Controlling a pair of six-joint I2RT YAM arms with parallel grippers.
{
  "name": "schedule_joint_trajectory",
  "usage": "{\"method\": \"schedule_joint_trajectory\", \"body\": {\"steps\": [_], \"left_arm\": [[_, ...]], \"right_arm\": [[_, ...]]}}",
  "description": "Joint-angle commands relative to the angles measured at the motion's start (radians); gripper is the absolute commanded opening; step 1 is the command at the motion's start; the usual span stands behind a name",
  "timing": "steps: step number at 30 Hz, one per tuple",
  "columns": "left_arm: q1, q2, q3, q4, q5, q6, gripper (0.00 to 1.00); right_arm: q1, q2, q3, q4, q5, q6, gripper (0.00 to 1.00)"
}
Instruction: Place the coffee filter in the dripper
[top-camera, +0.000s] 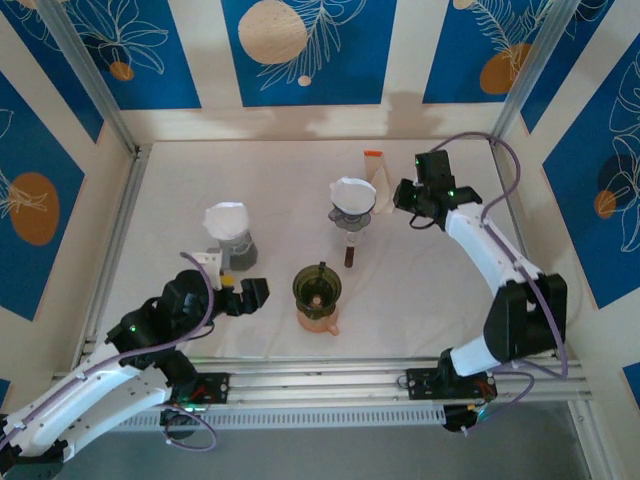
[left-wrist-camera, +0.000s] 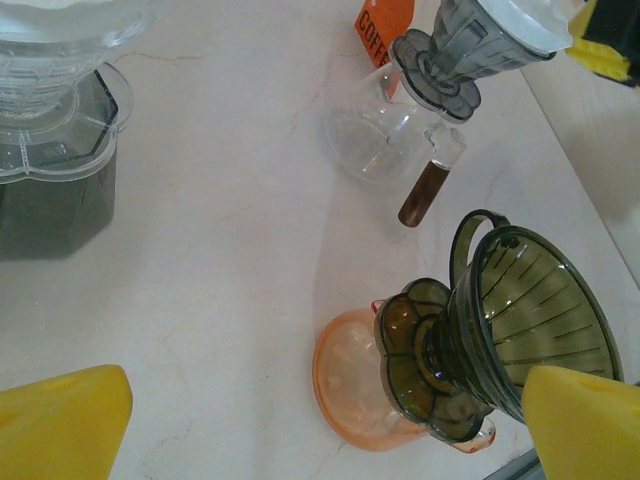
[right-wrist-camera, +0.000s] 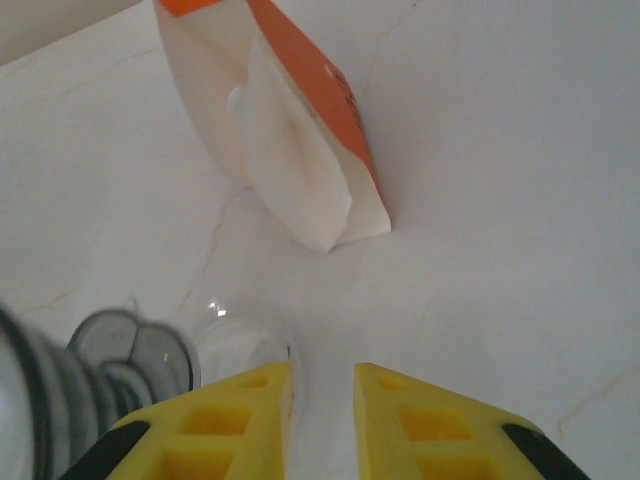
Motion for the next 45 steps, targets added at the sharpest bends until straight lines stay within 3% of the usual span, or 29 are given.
{"method": "schedule_joint_trajectory", "body": {"steps": [1, 15, 25, 45], "left_arm": [[-0.007, -0.007, -0.013, 0.018, -0.013, -0.010, 1.00], [-0.007, 0.029, -0.027, 0.050, -0.009, -0.017, 1.00], [-0.007, 0.035, -0.049, 0.068, -0.001, -0.035, 1.00], [-0.006, 0.045, -0.053, 0.073, -0.003, -0.048, 1.00]], "right_arm": [[-0.007, 0.086, 0.107, -0.010, -0.057, -0.051, 0.25], [-0.029, 0.315, 0.249, 0.101, -0.175, 0.158, 0.39], [-0.035, 0.402, 0.292, 0.164, -0.229, 0.297, 0.40], [-0.016, 0.550, 0.423, 0.081, -0.190, 0.298, 0.42]]}}
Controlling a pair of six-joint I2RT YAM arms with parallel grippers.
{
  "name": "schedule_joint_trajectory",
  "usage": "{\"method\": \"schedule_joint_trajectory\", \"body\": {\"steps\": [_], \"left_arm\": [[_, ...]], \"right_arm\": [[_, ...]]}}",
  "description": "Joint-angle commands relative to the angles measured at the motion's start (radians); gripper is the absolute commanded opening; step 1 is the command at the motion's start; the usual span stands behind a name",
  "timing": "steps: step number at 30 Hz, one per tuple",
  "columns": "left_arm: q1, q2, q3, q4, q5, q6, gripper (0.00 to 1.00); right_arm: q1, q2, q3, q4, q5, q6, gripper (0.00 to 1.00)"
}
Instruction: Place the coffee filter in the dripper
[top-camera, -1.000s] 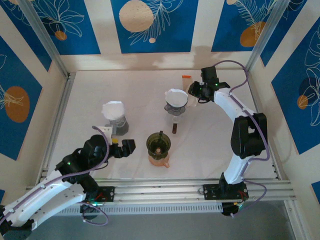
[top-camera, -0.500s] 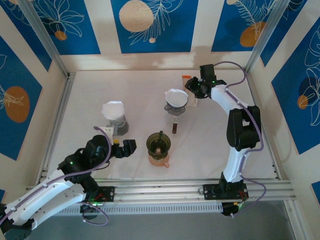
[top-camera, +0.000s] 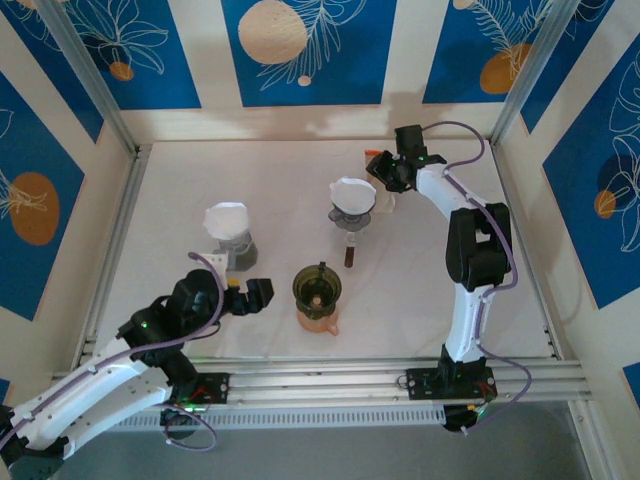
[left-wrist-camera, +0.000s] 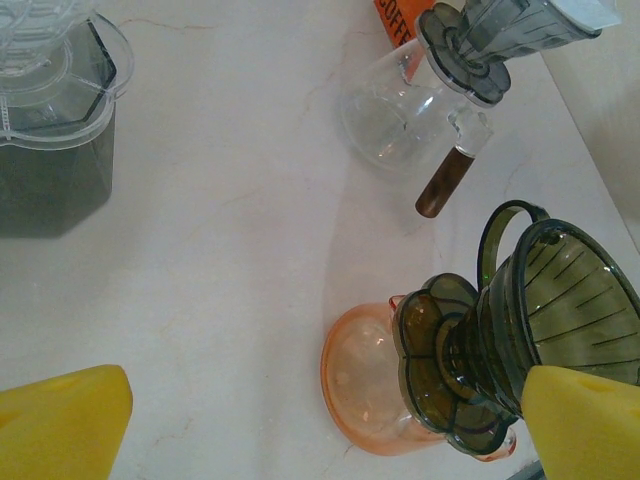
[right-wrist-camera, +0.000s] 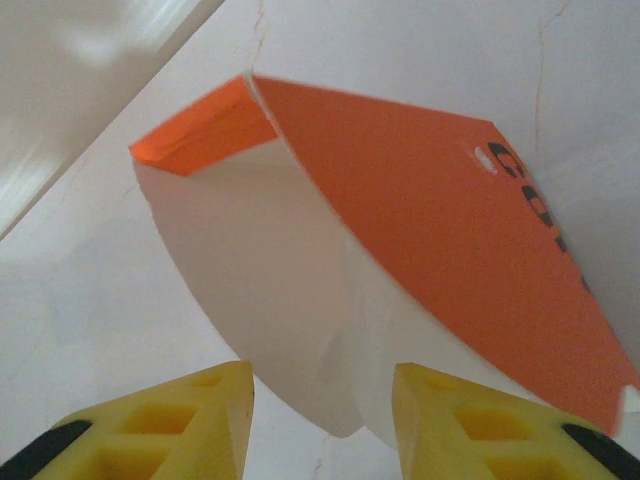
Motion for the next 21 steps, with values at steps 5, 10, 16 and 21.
{"method": "schedule_joint_trajectory", "body": {"steps": [5, 10, 16, 21], "left_arm": [[-0.006, 0.001, -0.003, 0.011, -0.005, -0.015, 1.00], [-0.007, -0.004, -0.001, 0.006, -0.008, -0.015, 1.00], [-0.005, -0.009, 0.000, 0.001, -0.012, -0.014, 1.00], [-0.005, -0.010, 0.001, -0.001, -0.013, -0.013, 1.00]], "right_arm": [[0.016, 0.044, 0.050, -0.052, 0.038, -0.021, 0.33], [0.025, 0.050, 0.060, -0.079, 0.084, -0.051, 0.21], [0.036, 0.018, 0.040, -0.069, 0.121, -0.094, 0.04], [0.045, -0.036, 0.018, -0.056, 0.151, -0.129, 0.00]]}}
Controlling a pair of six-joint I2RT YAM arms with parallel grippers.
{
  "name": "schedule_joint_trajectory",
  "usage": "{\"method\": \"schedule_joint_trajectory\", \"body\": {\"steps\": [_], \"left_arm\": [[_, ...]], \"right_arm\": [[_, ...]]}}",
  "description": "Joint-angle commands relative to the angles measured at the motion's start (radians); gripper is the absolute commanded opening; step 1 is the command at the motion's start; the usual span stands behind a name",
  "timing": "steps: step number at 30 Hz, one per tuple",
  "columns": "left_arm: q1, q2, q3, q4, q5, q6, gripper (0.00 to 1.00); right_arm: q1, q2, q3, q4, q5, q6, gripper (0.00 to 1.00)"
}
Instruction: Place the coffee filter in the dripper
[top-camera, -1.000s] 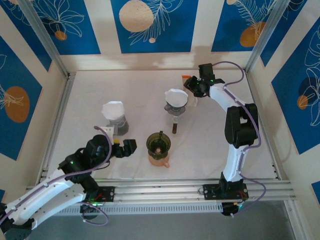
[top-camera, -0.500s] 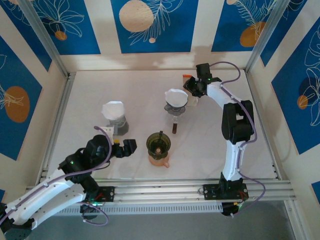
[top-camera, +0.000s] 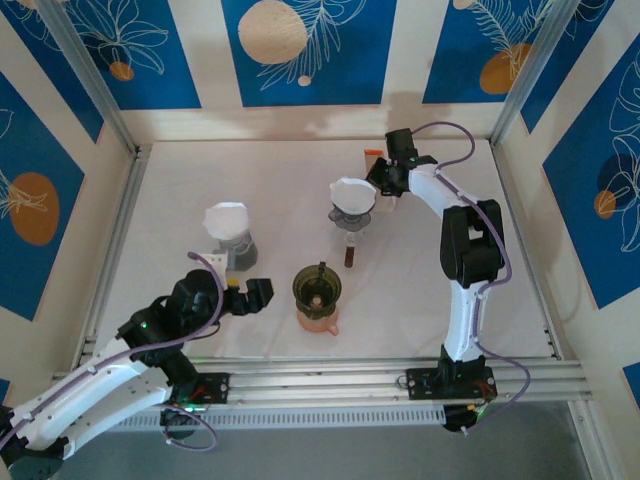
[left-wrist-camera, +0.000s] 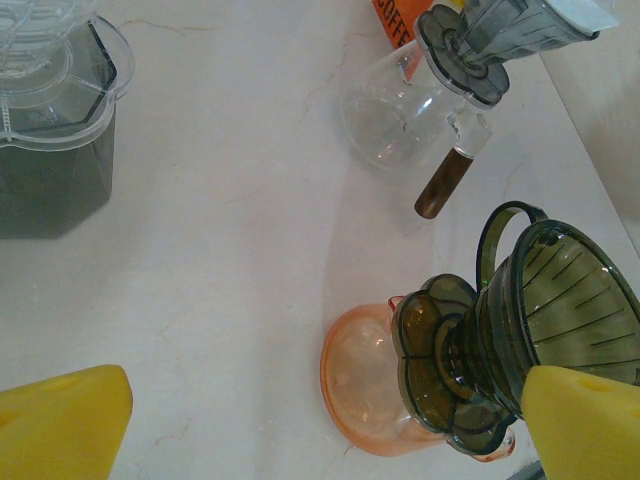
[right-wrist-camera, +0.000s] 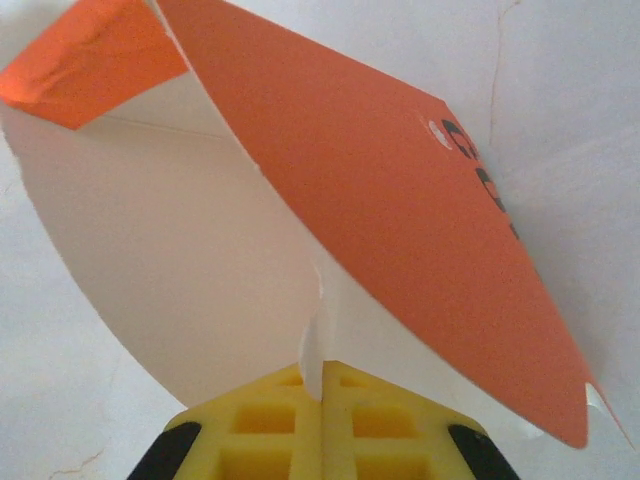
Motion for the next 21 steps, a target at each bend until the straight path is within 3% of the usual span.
{"method": "schedule_joint_trajectory", "body": {"steps": [1, 21], "left_arm": [[-0.005, -0.009, 0.001, 0.000, -0.011, -0.013, 1.00], [-0.006, -0.037, 0.009, 0.000, 0.002, -0.037, 1.00]], "right_arm": [[0.015, -0.088, -0.010, -0.004, 0.049, -0.048, 0.00], [-0.004, -0.453, -0.396, -0.004, 0.219, -0.126, 0.00]]}}
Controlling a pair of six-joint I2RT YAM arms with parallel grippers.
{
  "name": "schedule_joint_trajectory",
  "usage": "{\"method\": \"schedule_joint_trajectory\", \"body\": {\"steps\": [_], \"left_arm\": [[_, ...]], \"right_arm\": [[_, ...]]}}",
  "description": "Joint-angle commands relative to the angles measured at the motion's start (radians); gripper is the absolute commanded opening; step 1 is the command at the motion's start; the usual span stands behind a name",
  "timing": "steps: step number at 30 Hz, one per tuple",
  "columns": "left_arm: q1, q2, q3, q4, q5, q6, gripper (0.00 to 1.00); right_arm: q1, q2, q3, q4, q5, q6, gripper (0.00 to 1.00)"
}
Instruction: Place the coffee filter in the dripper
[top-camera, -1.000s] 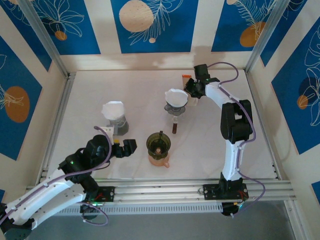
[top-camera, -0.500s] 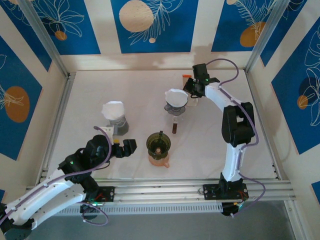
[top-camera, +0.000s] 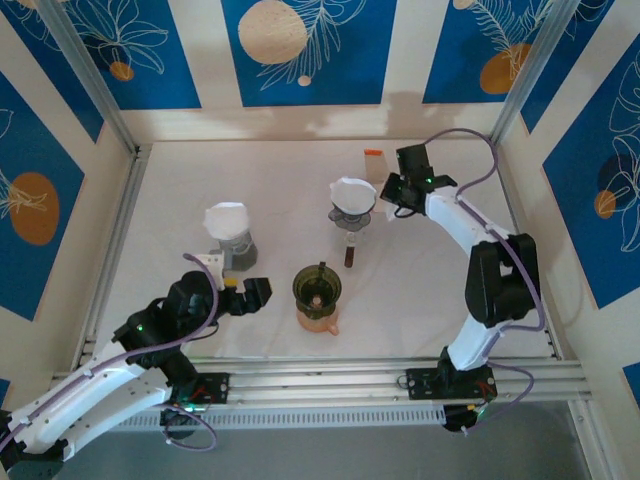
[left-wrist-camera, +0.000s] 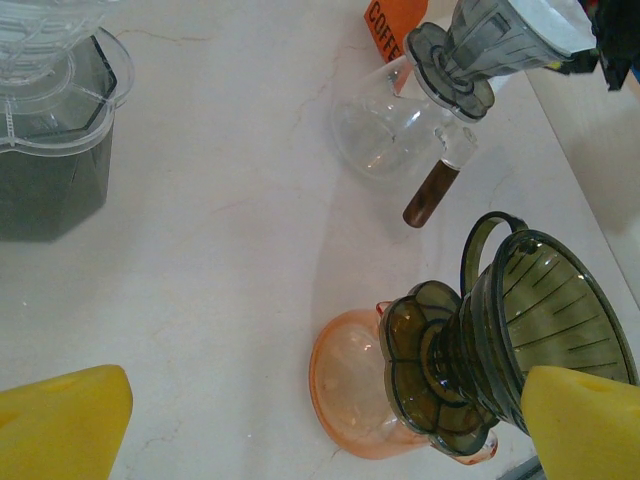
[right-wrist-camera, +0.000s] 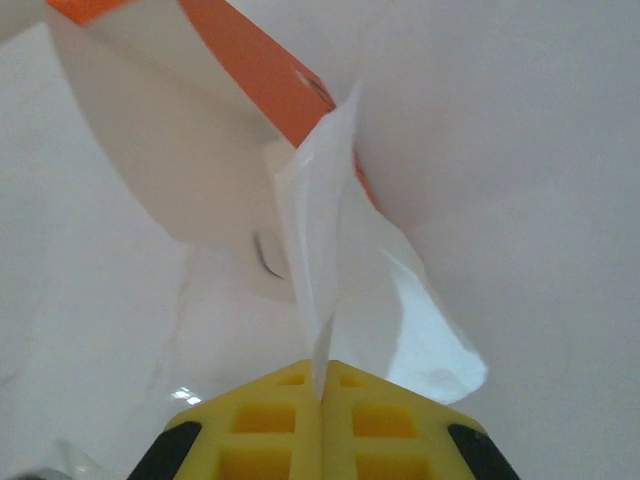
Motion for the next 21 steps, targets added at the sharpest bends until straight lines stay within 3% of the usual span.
{"method": "schedule_joint_trajectory", "body": {"steps": [1, 13, 21], "left_arm": [[-0.005, -0.007, 0.010, 0.004, 0.002, -0.017, 1.00], [-0.006, -0.013, 0.007, 0.002, 0.012, -0.027, 1.00], [-0.006, -0.013, 0.007, -0.004, 0.029, -0.015, 1.00]], "right_arm": [[-0.015, -0.104, -0.060, -0.010, 0.054, -0.016, 0.00], [0.008, -0.593, -0.370, -0.119, 0.030, -0.003, 0.00], [0.200, -0.911, -0.344, -0.359, -0.065, -0.011, 0.00]]}}
